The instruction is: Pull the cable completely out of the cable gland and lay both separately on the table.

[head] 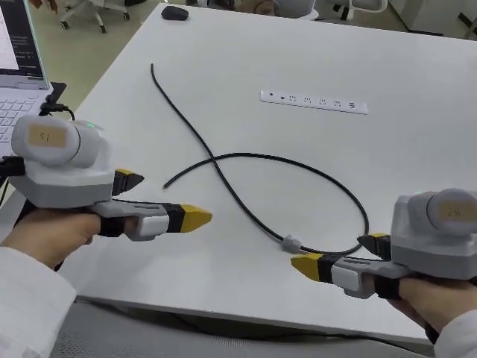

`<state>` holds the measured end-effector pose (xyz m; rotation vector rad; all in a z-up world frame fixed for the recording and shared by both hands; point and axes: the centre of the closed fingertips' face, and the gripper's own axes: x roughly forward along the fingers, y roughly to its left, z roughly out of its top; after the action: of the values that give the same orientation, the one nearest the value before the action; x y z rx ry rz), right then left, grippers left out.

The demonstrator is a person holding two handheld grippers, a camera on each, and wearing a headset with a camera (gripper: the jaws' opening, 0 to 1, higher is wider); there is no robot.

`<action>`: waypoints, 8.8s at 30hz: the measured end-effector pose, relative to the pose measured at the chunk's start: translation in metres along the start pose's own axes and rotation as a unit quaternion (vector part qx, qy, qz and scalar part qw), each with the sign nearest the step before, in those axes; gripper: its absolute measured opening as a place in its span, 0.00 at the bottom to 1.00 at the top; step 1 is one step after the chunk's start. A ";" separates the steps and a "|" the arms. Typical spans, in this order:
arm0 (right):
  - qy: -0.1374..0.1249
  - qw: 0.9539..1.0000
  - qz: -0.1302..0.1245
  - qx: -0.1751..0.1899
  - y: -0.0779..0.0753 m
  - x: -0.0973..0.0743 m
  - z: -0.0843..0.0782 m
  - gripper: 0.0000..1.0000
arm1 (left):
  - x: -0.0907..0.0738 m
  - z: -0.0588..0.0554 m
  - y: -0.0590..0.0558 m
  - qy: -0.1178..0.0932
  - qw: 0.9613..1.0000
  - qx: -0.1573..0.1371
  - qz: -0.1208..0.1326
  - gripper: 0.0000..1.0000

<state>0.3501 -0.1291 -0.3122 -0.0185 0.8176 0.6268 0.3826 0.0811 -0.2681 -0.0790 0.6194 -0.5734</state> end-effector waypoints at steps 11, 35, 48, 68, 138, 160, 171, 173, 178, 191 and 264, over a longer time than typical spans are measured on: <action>0.001 1.000 0.001 -0.004 0.002 0.000 0.000 0.80 | -0.001 0.001 0.001 -0.002 1.000 -0.002 0.001 0.87; 0.038 0.991 0.025 -0.125 -0.029 0.016 0.015 0.62 | 0.001 0.004 0.003 -0.003 1.000 0.000 -0.001 0.87; 0.045 0.980 0.071 -0.181 -0.033 0.055 0.011 0.45 | 0.003 0.001 0.001 0.006 1.000 0.001 -0.004 0.87; 0.093 0.961 0.112 -0.236 -0.036 0.104 -0.022 0.27 | 0.003 -0.003 0.005 0.014 1.000 -0.001 0.003 0.86; -0.119 0.832 0.178 -0.511 0.104 -0.034 0.073 0.10 | -0.013 0.041 -0.115 -0.101 0.957 0.101 -0.254 0.43; -0.205 0.801 0.216 -0.519 0.112 -0.070 0.072 0.10 | -0.005 0.040 -0.171 -0.038 0.915 0.004 -0.403 0.18; -0.258 0.826 0.264 -0.425 0.110 -0.082 0.088 0.14 | -0.013 0.053 -0.170 -0.102 0.921 0.037 -0.375 0.16; -0.260 0.853 0.313 -0.326 0.106 -0.088 0.094 0.16 | -0.018 0.057 -0.170 -0.124 0.919 0.077 -0.365 0.16; -0.232 0.868 0.428 -0.097 0.096 -0.100 0.108 0.17 | -0.034 0.070 -0.174 -0.176 0.905 0.150 -0.356 0.16; -0.165 0.840 0.516 -0.014 0.117 -0.103 0.109 0.17 | -0.041 0.079 -0.179 -0.213 0.881 0.271 -0.326 0.16; -0.200 0.838 0.480 -0.167 0.126 -0.116 0.115 0.08 | -0.046 0.093 -0.183 -0.164 0.908 0.076 -0.378 0.13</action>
<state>0.3018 -0.0570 -0.1253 0.2142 0.2436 1.6645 0.3161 -0.0580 -0.1247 -0.2701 0.1907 -1.3295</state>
